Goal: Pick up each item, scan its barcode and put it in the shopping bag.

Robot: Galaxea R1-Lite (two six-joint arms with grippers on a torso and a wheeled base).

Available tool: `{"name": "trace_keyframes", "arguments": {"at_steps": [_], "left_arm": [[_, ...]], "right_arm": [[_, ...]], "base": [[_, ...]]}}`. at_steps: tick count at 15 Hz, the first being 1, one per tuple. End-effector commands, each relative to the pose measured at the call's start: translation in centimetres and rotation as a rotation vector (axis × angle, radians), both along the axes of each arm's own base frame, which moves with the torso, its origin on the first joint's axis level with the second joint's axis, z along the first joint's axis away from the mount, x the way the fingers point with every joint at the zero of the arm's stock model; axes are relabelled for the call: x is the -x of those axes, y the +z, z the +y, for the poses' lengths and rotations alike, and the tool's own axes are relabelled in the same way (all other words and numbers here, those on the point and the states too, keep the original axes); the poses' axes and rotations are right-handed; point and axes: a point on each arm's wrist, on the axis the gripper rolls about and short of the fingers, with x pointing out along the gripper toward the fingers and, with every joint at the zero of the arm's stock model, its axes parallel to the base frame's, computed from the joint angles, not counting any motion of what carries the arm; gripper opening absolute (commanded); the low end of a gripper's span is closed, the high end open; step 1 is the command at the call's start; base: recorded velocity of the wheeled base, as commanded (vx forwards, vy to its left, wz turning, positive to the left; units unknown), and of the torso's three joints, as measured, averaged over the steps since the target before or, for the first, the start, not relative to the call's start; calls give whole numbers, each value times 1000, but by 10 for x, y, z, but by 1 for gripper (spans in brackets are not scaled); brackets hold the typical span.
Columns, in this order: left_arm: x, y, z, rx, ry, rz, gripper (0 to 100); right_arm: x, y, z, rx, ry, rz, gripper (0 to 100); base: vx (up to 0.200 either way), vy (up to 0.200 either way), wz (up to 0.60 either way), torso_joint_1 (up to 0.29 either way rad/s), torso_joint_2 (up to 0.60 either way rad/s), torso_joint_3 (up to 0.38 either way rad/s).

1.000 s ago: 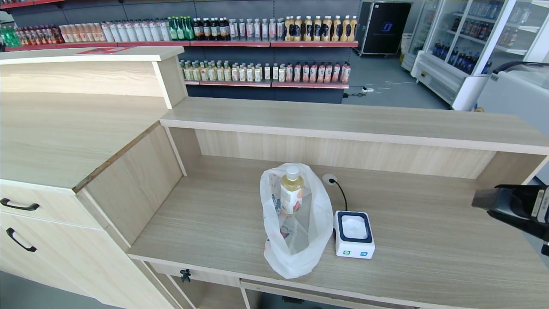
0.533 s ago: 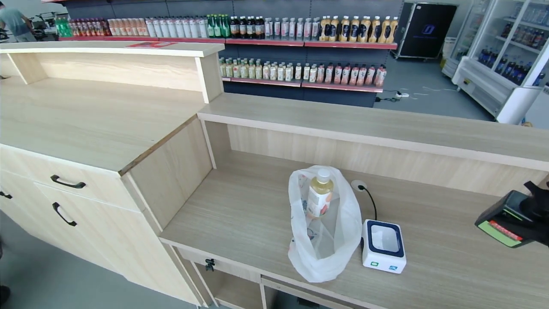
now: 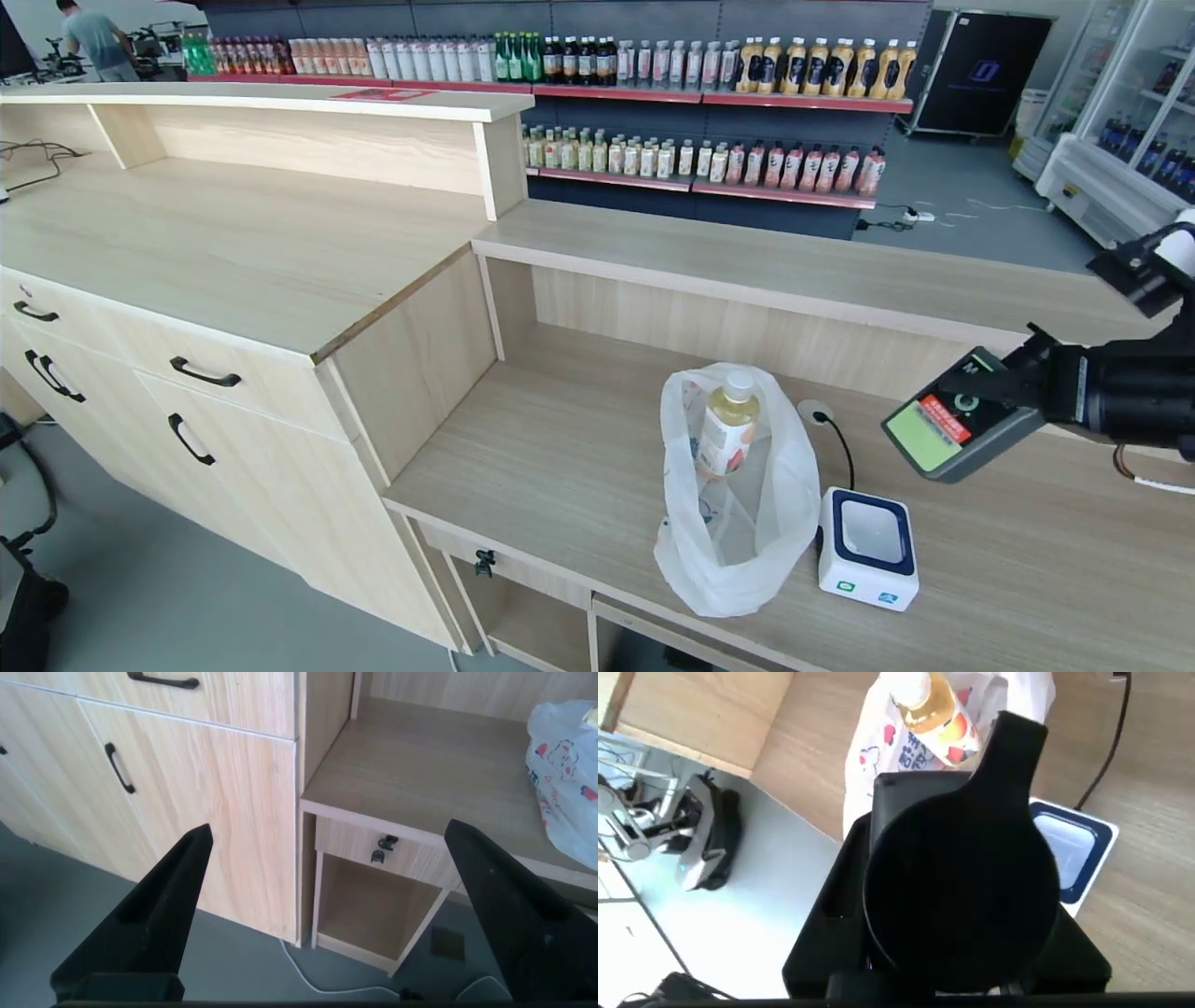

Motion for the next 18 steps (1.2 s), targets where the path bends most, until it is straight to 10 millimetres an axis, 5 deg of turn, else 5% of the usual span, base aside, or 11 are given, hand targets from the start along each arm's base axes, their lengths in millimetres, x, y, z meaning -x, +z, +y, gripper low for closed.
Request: {"name": "trace_keyframes", "arguments": {"at_steps": [1,8,18], "left_arm": [[0,0,0,0,0,-1,100],[0,0,0,0,0,-1,100],[0,0,0,0,0,-1,100]], "right_arm": [[-33,-31,-3,-60,-38,159,0],[-41,-74,-5,13,6,285,0],[-52,-101,-7,118,59,242,0]], "base": [[0,0,0,0,0,0],[0,0,0,0,0,0],[0,0,0,0,0,0]]}}
